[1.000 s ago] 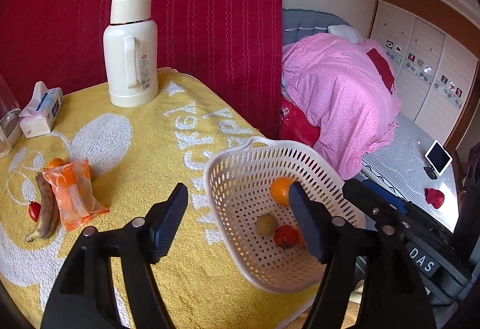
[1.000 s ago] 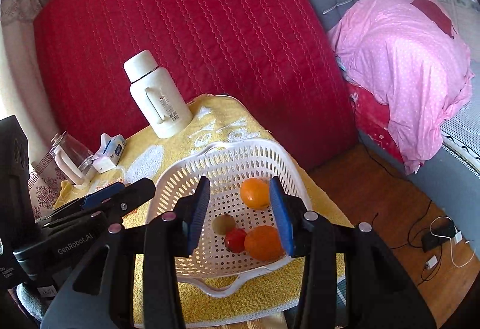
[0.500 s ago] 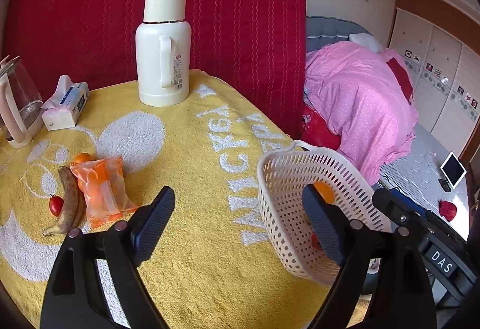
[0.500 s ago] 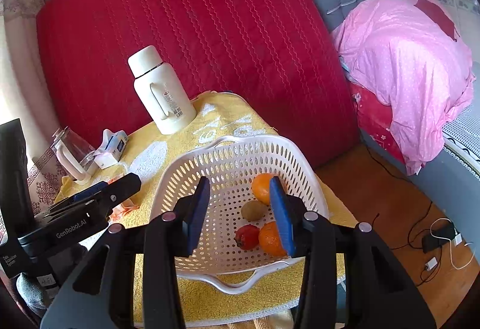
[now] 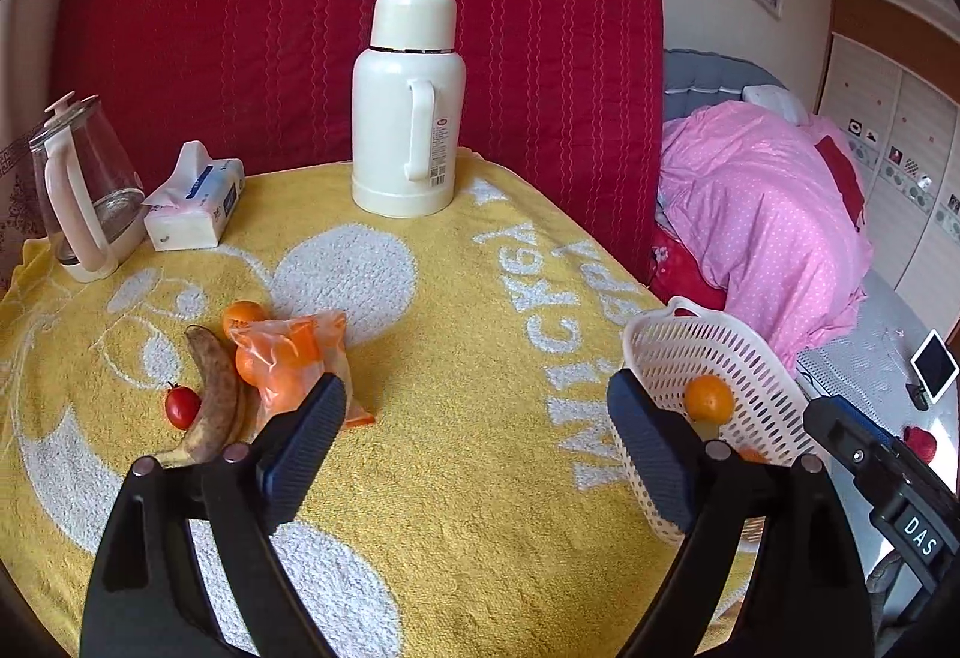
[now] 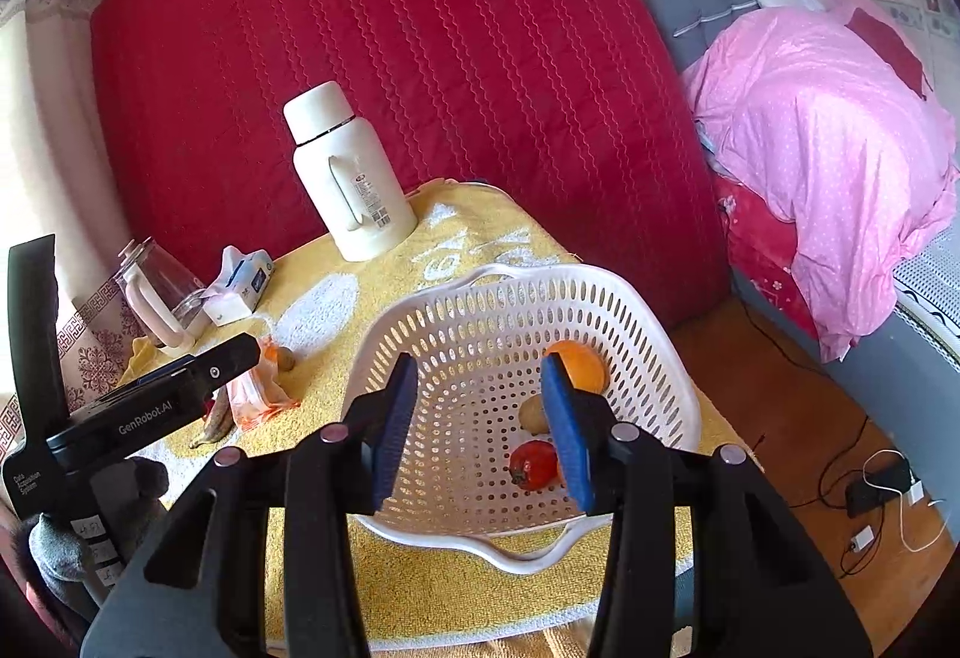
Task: Organize fruits
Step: 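Withdraw both tools from the basket, then move the right tool to the orange mesh bag while the left tool approaches the banana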
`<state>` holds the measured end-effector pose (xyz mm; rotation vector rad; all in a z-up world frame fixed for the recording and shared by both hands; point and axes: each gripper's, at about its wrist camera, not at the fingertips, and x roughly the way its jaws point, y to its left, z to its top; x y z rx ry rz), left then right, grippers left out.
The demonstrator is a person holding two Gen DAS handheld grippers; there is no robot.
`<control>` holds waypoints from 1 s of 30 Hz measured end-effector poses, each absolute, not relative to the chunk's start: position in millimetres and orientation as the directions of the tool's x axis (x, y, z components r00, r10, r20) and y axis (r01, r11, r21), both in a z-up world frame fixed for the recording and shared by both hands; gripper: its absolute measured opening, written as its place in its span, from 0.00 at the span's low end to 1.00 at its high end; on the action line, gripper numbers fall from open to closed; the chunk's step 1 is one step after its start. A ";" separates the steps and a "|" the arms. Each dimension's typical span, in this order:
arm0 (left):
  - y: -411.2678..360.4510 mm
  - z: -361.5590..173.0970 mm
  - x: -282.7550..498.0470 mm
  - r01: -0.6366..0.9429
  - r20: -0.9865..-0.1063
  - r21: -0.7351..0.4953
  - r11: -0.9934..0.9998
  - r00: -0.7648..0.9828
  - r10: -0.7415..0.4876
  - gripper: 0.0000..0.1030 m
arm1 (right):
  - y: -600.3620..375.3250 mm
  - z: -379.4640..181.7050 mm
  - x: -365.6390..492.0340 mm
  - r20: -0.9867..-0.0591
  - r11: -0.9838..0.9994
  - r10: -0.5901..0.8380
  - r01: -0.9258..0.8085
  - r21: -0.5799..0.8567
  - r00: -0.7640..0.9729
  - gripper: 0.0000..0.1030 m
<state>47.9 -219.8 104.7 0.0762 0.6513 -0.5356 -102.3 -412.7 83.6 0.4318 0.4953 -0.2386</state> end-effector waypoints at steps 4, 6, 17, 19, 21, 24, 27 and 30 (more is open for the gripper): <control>-197.7 104.3 54.7 0.459 -0.595 -0.089 0.884 0.687 -0.417 0.86 | -405.6 84.8 -100.7 -0.503 0.888 -0.110 0.312 0.338 0.857 0.43; -185.3 103.6 58.5 0.435 -0.594 -0.083 0.897 0.701 -0.395 0.86 | -402.2 85.4 -99.7 -0.502 0.888 -0.104 0.307 0.342 0.859 0.43; -110.7 95.6 85.9 0.263 -0.592 -0.034 0.964 0.772 -0.231 0.86 | -370.9 93.1 -86.2 -0.483 0.904 -0.059 0.252 0.346 0.874 0.48; -98.5 93.8 89.4 0.231 -0.589 -0.026 0.973 0.782 -0.202 0.86 | -362.2 95.9 -82.5 -0.478 0.911 -0.050 0.236 0.338 0.877 0.48; -87.6 92.0 92.7 0.201 -0.586 -0.019 0.979 0.792 -0.174 0.86 | -352.7 99.0 -77.3 -0.476 0.920 -0.036 0.215 0.328 0.879 0.49; -72.4 88.9 96.6 0.159 -0.580 -0.009 0.987 0.803 -0.135 0.86 | -336.2 103.6 -67.5 -0.471 0.933 -0.015 0.182 0.310 0.882 0.57; -60.2 84.8 100.2 0.131 -0.583 -0.015 0.991 0.804 -0.115 0.86 | -316.0 106.9 -53.7 -0.473 0.948 0.017 0.136 0.287 0.881 0.63; -51.3 79.2 103.3 0.105 -0.588 -0.016 0.994 0.803 -0.094 0.86 | -293.8 107.2 -37.9 -0.481 0.963 0.047 0.088 0.255 0.875 0.66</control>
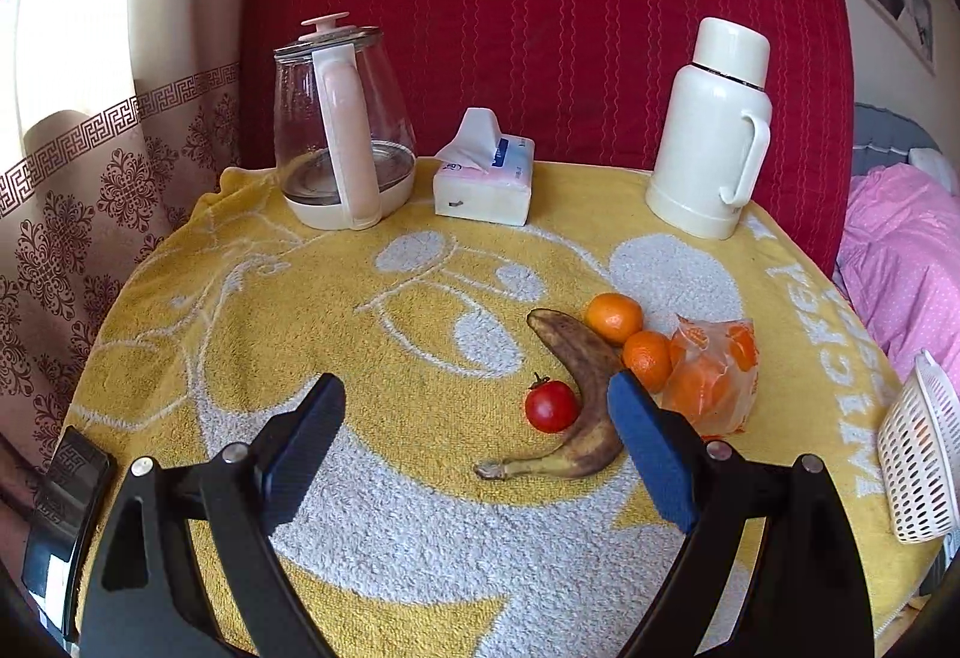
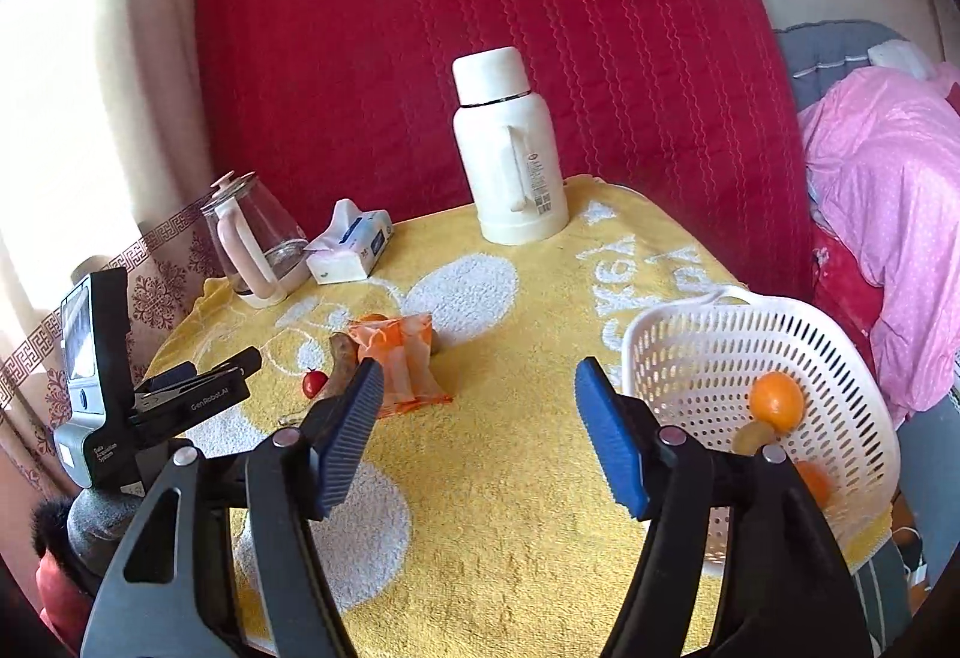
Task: Organize fruits
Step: 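Move the right tool to the orange mesh bag while the left tool approaches the banana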
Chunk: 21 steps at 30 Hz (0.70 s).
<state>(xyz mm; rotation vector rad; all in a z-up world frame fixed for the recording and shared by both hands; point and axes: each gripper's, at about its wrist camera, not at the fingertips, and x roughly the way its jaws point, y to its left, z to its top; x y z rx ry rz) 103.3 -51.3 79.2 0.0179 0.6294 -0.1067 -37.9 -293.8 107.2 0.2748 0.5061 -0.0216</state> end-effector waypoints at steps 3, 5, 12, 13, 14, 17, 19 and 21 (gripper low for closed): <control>-45.7 73.3 106.4 0.079 -0.595 -0.007 0.997 0.801 -0.068 0.86 | -271.8 105.1 -19.3 -0.499 0.974 0.086 0.033 0.224 0.862 0.66; -42.6 68.8 110.0 0.067 -0.603 -0.004 0.998 0.796 -0.056 0.86 | -258.0 101.0 -5.5 -0.516 0.979 0.114 -0.006 0.206 0.849 0.66; -32.7 56.6 120.0 0.034 -0.639 -0.010 0.999 0.768 -0.033 0.87 | -233.8 65.0 58.8 -0.642 0.972 0.202 -0.073 0.222 0.740 0.71; -32.0 55.1 120.8 0.029 -0.642 -0.008 1.000 0.766 -0.027 0.87 | -233.1 60.2 66.3 -0.655 0.971 0.204 -0.066 0.228 0.728 0.71; -31.3 53.5 121.8 0.024 -0.646 -0.009 1.000 0.763 -0.025 0.87 | -232.6 55.4 73.1 -0.664 0.970 0.205 -0.060 0.233 0.719 0.71; -27.7 49.4 124.5 0.009 -0.658 -0.017 1.000 0.753 -0.018 0.87 | -229.1 47.1 90.4 -0.683 0.970 0.202 -0.049 0.236 0.702 0.71; -25.3 47.9 125.8 0.001 -0.663 -0.024 1.000 0.748 -0.017 0.87 | -226.0 45.2 99.4 -0.687 0.970 0.208 -0.056 0.237 0.696 0.71; -23.4 46.4 126.9 -0.004 -0.667 -0.028 1.000 0.745 -0.016 0.87 | -222.8 43.9 108.1 -0.690 0.973 0.198 -0.055 0.223 0.697 0.71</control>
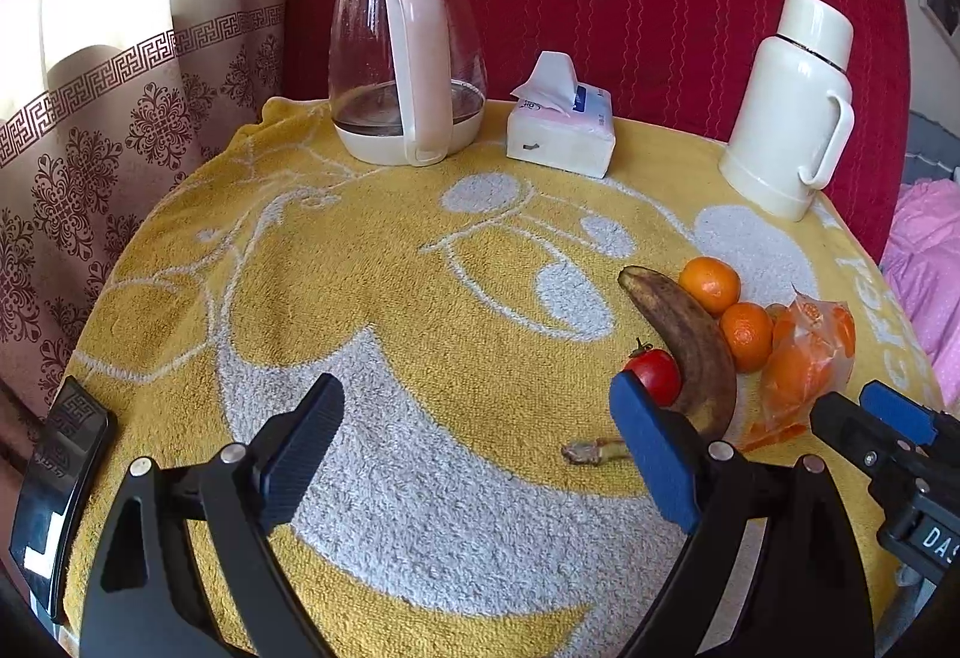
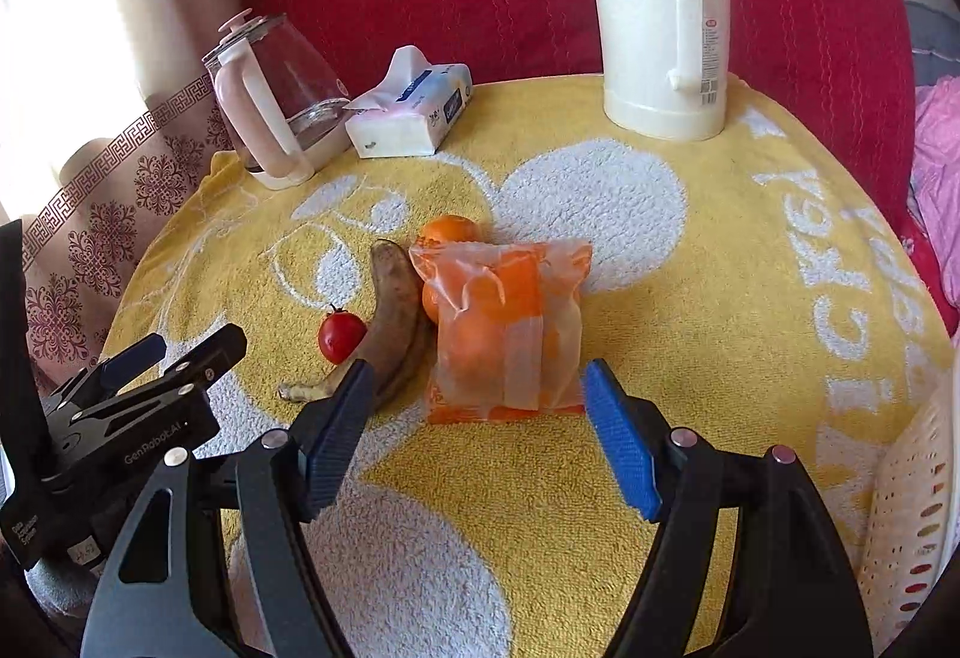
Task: Organize fruits
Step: 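Move the right tool to the orange mesh bag while the left tool approaches the banana, then close the right tool on the orange mesh bag and lift it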
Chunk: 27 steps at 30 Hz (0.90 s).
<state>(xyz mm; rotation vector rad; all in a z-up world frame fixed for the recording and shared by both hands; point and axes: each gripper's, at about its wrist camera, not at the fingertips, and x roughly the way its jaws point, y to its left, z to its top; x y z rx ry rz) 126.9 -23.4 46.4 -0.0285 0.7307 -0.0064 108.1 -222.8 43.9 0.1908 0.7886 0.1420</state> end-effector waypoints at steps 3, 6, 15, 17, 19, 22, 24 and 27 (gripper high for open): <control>-21.7 44.0 128.6 -0.011 -0.673 -0.032 0.999 0.739 -0.014 0.87 | -222.4 39.7 122.3 -0.698 0.976 0.180 -0.040 0.212 0.693 0.71; -20.6 42.4 129.5 -0.013 -0.676 -0.036 0.999 0.737 -0.015 0.87 | -223.6 32.3 136.7 -0.710 0.978 0.166 -0.022 0.207 0.684 0.71; -22.0 39.5 131.4 -0.006 -0.682 -0.037 0.999 0.731 -0.021 0.87 | -230.8 13.8 145.8 -0.727 0.968 0.195 -0.008 0.251 0.658 0.60; -22.9 39.1 131.3 -0.004 -0.682 -0.036 0.999 0.731 -0.022 0.87 | -229.9 16.4 141.2 -0.721 0.969 0.191 -0.012 0.245 0.666 0.57; -23.7 39.1 131.2 -0.002 -0.682 -0.034 0.999 0.731 -0.022 0.87 | -231.3 18.1 135.3 -0.716 0.967 0.196 -0.012 0.253 0.670 0.55; -24.6 38.7 131.1 0.001 -0.682 -0.034 0.999 0.731 -0.024 0.87 | -234.0 21.4 124.6 -0.708 0.964 0.206 -0.013 0.267 0.675 0.54; -26.1 38.3 130.6 0.005 -0.682 -0.031 1.000 0.731 -0.025 0.87 | -233.7 23.1 116.8 -0.703 0.964 0.209 -0.022 0.265 0.679 0.52; -27.8 37.9 129.7 0.011 -0.681 -0.030 1.000 0.731 -0.028 0.87 | -231.8 25.8 102.6 -0.699 0.967 0.204 -0.031 0.252 0.686 0.50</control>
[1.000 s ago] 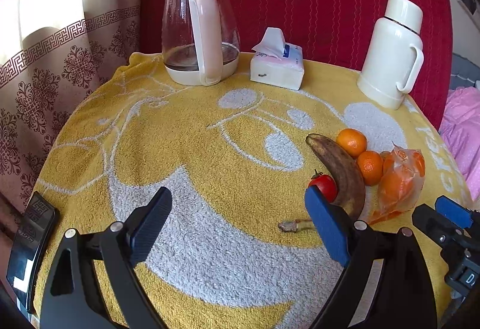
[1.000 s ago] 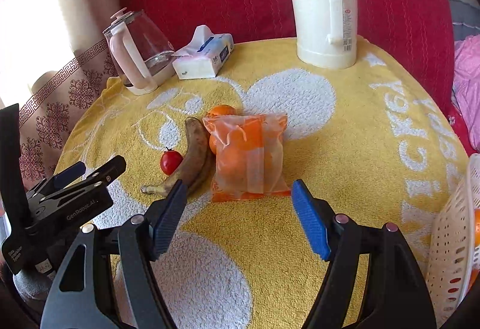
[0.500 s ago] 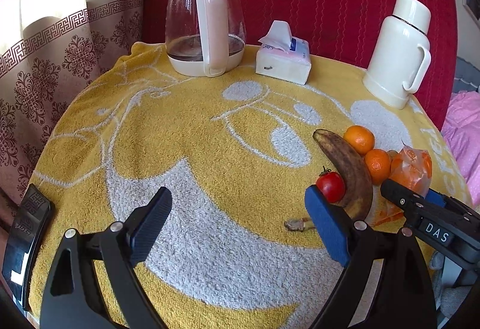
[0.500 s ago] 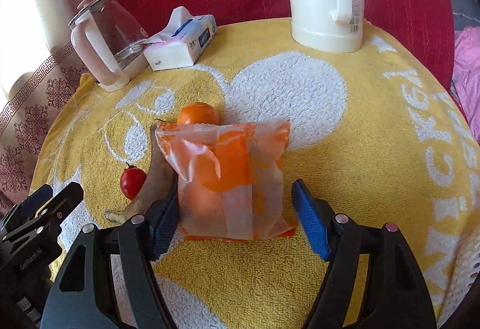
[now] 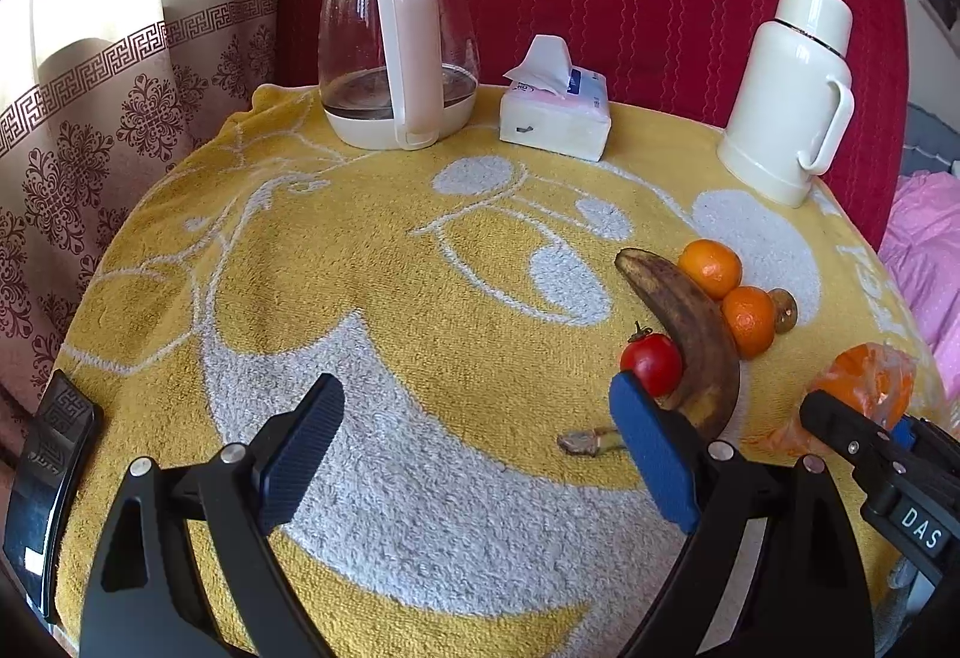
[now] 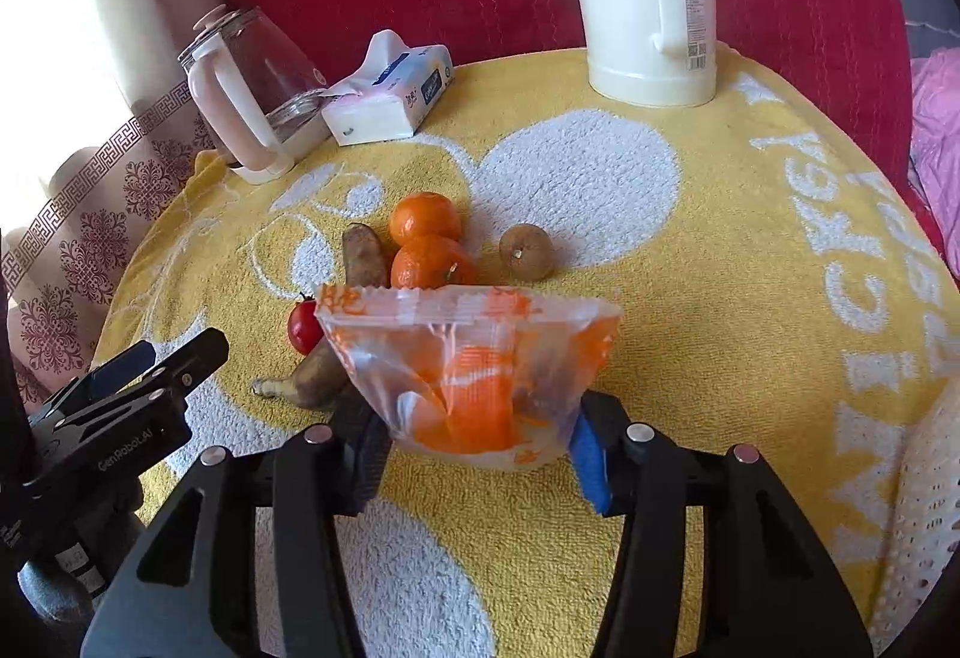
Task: Organize fruits
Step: 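Close the right tool on the orange mesh bag and lift it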
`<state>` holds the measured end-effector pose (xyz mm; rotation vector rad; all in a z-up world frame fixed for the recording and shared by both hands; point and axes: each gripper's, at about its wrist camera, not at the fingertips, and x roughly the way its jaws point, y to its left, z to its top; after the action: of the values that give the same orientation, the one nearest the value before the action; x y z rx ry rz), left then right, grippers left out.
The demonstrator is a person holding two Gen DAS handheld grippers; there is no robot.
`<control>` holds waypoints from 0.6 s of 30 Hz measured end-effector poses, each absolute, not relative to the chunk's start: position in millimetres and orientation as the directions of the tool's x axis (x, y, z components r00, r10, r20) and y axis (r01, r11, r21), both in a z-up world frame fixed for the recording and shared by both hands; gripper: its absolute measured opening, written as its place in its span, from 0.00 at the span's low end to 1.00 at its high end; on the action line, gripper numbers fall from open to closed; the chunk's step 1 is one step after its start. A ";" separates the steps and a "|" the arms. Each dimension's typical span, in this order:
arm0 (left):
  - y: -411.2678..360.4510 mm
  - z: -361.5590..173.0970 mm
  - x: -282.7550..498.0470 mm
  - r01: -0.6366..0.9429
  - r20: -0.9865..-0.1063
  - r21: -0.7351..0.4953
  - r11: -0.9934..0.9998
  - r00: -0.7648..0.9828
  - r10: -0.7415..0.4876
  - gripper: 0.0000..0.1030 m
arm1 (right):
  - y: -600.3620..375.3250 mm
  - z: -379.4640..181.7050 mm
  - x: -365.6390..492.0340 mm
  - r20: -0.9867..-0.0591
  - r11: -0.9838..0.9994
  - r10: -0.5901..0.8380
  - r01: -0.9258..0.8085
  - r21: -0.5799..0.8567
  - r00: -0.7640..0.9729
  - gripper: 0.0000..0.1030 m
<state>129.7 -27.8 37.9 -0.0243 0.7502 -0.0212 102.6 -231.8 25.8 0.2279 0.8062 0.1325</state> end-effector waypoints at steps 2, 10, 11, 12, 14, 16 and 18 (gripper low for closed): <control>-29.4 38.0 128.7 0.017 -0.679 -0.028 0.999 0.733 -0.031 0.87 | -231.7 27.6 93.0 -0.693 0.967 0.205 -0.032 0.254 0.691 0.49; -39.1 34.1 128.7 0.060 -0.681 -0.025 0.998 0.730 -0.061 0.87 | -240.4 33.1 49.8 -0.669 0.963 0.200 -0.017 0.270 0.716 0.48; -40.3 33.3 129.1 0.065 -0.682 -0.025 0.998 0.728 -0.065 0.87 | -241.5 32.7 45.0 -0.667 0.963 0.195 -0.011 0.270 0.719 0.48; -41.2 32.4 129.5 0.071 -0.683 -0.025 0.997 0.727 -0.069 0.87 | -242.5 32.1 41.2 -0.666 0.963 0.192 -0.007 0.271 0.721 0.48; -43.4 30.5 131.0 0.083 -0.688 -0.027 0.996 0.722 -0.079 0.87 | -244.5 30.6 36.3 -0.665 0.961 0.191 -0.001 0.275 0.722 0.48; -45.8 27.9 134.2 0.091 -0.696 -0.021 0.996 0.713 -0.080 0.87 | -246.3 28.4 35.4 -0.665 0.958 0.198 0.001 0.286 0.720 0.48; -48.1 25.3 138.0 0.109 -0.708 -0.024 0.994 0.700 -0.094 0.87 | -247.7 26.1 35.7 -0.667 0.955 0.204 0.003 0.296 0.717 0.48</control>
<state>138.0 -48.1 25.3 0.0201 0.7876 -0.1134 35.7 -247.7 26.1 0.2867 0.7660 0.1130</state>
